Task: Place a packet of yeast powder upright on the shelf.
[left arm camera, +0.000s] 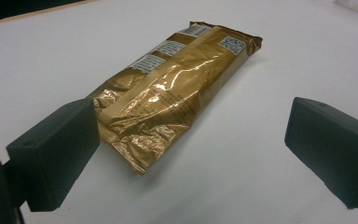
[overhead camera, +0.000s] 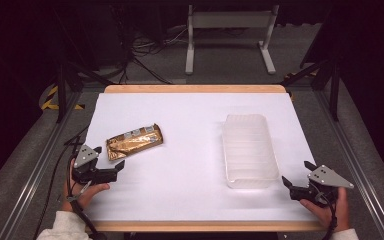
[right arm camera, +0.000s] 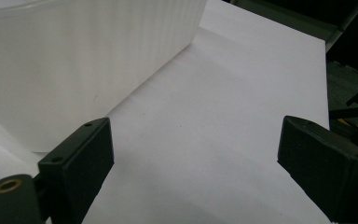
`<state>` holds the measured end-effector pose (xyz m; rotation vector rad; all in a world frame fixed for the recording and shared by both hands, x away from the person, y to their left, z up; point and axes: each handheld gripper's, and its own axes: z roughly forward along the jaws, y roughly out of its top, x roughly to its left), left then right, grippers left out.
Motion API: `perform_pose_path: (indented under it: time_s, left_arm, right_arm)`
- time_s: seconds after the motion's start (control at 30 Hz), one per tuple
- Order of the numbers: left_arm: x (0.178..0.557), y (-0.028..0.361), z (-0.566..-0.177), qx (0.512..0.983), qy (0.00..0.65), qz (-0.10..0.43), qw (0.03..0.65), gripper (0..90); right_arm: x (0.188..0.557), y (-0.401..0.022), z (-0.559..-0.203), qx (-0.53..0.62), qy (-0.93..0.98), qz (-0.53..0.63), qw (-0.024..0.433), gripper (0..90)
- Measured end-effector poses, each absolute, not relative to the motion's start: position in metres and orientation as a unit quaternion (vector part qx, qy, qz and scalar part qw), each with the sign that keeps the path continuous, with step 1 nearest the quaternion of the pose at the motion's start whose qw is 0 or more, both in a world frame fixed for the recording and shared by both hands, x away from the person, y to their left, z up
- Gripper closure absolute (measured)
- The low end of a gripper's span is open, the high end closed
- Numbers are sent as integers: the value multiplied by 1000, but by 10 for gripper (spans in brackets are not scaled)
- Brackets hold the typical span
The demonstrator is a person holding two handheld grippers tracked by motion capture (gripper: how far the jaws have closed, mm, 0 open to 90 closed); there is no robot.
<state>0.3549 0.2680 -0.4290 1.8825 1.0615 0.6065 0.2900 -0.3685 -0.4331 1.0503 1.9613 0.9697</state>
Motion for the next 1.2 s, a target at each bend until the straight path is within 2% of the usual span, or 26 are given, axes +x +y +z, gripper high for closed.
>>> perform_pose_path:
  time_s: [0.3,0.5,0.73,0.9,1.2]
  left_arm:
    - [359,274,-429,748,445,234,434,76]
    - [371,279,-437,738,479,211,427,46]
    - [382,281,-444,720,515,204,418,139]
    - [387,284,-446,704,535,194,424,152]
    - [407,266,-457,714,572,181,361,145]
  right_arm:
    - [290,-368,-434,401,761,375,346,110]
    - [291,-367,-435,400,764,371,344,111]
    - [291,-367,-435,397,767,372,341,111]
    - [291,-366,-436,398,768,368,340,111]
    - [291,-366,-436,398,769,367,340,112]
